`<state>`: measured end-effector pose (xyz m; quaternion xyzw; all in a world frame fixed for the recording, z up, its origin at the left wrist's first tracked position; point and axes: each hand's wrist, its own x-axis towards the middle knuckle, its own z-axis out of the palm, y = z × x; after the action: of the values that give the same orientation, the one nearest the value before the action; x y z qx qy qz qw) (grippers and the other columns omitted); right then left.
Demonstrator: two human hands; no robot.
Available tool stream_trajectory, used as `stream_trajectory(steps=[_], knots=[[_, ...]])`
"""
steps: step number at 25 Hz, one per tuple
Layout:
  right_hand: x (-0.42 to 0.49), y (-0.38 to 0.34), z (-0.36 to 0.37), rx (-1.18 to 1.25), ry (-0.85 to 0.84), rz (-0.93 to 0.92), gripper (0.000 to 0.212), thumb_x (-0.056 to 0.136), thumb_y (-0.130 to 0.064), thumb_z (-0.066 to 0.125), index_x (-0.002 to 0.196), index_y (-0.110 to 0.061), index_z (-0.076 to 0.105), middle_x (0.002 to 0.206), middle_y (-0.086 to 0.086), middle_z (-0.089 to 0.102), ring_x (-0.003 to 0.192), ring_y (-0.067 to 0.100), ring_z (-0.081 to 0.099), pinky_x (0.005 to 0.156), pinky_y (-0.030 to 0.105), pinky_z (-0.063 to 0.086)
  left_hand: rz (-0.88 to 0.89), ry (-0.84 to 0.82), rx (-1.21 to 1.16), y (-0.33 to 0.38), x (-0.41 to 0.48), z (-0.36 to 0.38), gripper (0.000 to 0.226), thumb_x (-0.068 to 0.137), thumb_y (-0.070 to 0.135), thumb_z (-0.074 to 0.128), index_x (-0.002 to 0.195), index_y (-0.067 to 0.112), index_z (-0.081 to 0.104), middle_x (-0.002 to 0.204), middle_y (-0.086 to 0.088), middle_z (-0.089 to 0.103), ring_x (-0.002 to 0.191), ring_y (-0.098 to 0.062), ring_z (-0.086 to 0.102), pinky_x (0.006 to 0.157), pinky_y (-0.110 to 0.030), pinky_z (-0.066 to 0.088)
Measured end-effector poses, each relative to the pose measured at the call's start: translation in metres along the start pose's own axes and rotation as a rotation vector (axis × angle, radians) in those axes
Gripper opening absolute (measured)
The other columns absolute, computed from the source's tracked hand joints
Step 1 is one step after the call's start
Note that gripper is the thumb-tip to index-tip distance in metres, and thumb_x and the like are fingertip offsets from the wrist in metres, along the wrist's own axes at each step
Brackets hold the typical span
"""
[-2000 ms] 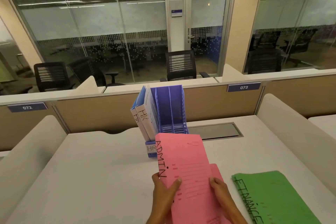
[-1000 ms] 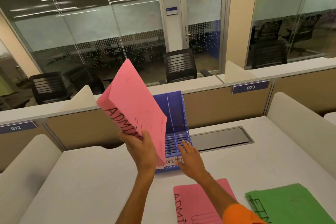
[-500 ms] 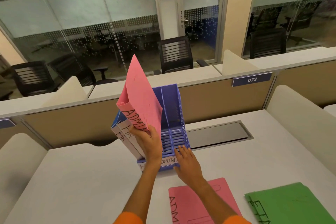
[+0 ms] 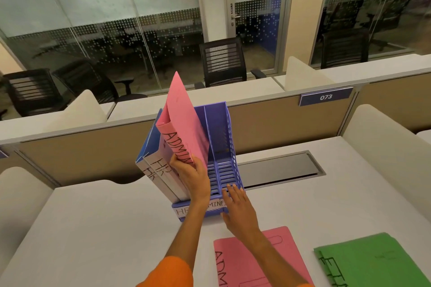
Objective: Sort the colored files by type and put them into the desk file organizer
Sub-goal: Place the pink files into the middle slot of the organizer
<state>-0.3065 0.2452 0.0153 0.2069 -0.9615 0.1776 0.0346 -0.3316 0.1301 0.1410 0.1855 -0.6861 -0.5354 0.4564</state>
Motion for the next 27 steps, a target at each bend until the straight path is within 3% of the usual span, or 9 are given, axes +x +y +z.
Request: stream_trajectory(steps=[5, 7, 11, 17, 20, 24, 27], knots=[[0.001, -0.001, -0.001, -0.006, -0.011, 0.004, 0.086, 0.049, -0.045, 0.089, 0.125, -0.021, 0.059, 0.127, 0.004, 0.063, 0.117, 0.026, 0.059, 0.095, 0.032, 0.036, -0.093, -0.075, 0.106, -0.038, -0.015, -0.003, 0.042, 0.095, 0.005, 0.053, 0.131, 0.002, 0.031, 0.124, -0.021, 0.051, 0.107, -0.033, 0.056, 0.086, -0.043, 0.056], [0.001, 0.000, 0.001, 0.000, -0.014, 0.014, 0.086, 0.051, -0.044, 0.089, 0.128, -0.021, 0.057, 0.130, 0.004, 0.061, 0.119, 0.027, 0.057, 0.096, 0.032, 0.036, -0.122, -0.102, 0.173, -0.048, -0.026, -0.004, 0.046, 0.095, 0.007, 0.054, 0.133, 0.003, 0.029, 0.126, -0.023, 0.051, 0.108, -0.036, 0.057, 0.086, -0.049, 0.057], [0.002, 0.001, 0.004, 0.012, -0.007, 0.012, 0.084, 0.052, -0.041, 0.089, 0.128, -0.020, 0.058, 0.131, 0.005, 0.060, 0.121, 0.027, 0.056, 0.095, 0.035, 0.042, -0.201, -0.112, 0.253, -0.051, -0.041, -0.003, 0.056, 0.096, 0.012, 0.057, 0.139, 0.003, 0.023, 0.132, -0.025, 0.050, 0.110, -0.039, 0.059, 0.087, -0.048, 0.058], [0.000, 0.000, -0.001, 0.010, -0.031, -0.021, 0.087, 0.049, -0.049, 0.089, 0.126, -0.020, 0.060, 0.130, 0.004, 0.061, 0.119, 0.026, 0.058, 0.094, 0.033, 0.041, -0.235, -0.132, 0.264, -0.050, -0.045, -0.010, 0.054, 0.093, 0.020, 0.062, 0.134, 0.017, 0.027, 0.134, -0.020, 0.053, 0.116, -0.036, 0.059, 0.088, -0.049, 0.058], [-0.002, 0.001, -0.005, 0.010, -0.038, -0.037, 0.090, 0.056, -0.056, 0.083, 0.131, -0.017, 0.054, 0.134, 0.006, 0.057, 0.123, 0.027, 0.054, 0.097, 0.035, 0.041, -0.246, -0.153, 0.262, -0.048, -0.056, -0.024, 0.053, 0.090, 0.022, 0.066, 0.130, 0.014, 0.032, 0.132, -0.014, 0.054, 0.115, -0.029, 0.059, 0.088, -0.043, 0.059], [-0.011, -0.004, -0.019, 0.010, -0.036, -0.023, 0.085, 0.063, -0.060, 0.074, 0.131, -0.013, 0.053, 0.132, 0.007, 0.059, 0.121, 0.027, 0.056, 0.096, 0.036, 0.042, -0.227, -0.208, 0.386, -0.048, -0.075, -0.055, 0.048, 0.090, 0.029, 0.066, 0.127, 0.018, 0.037, 0.127, -0.009, 0.052, 0.108, -0.026, 0.061, 0.077, -0.041, 0.062], [-0.025, -0.010, -0.032, -0.005, -0.027, -0.006, 0.080, 0.069, -0.060, 0.065, 0.132, -0.013, 0.052, 0.134, 0.007, 0.057, 0.124, 0.028, 0.053, 0.099, 0.037, 0.036, -0.223, -0.253, 0.431, -0.044, -0.086, -0.081, 0.044, 0.091, 0.023, 0.065, 0.127, 0.018, 0.039, 0.126, -0.006, 0.051, 0.110, -0.024, 0.060, 0.079, -0.038, 0.062]])
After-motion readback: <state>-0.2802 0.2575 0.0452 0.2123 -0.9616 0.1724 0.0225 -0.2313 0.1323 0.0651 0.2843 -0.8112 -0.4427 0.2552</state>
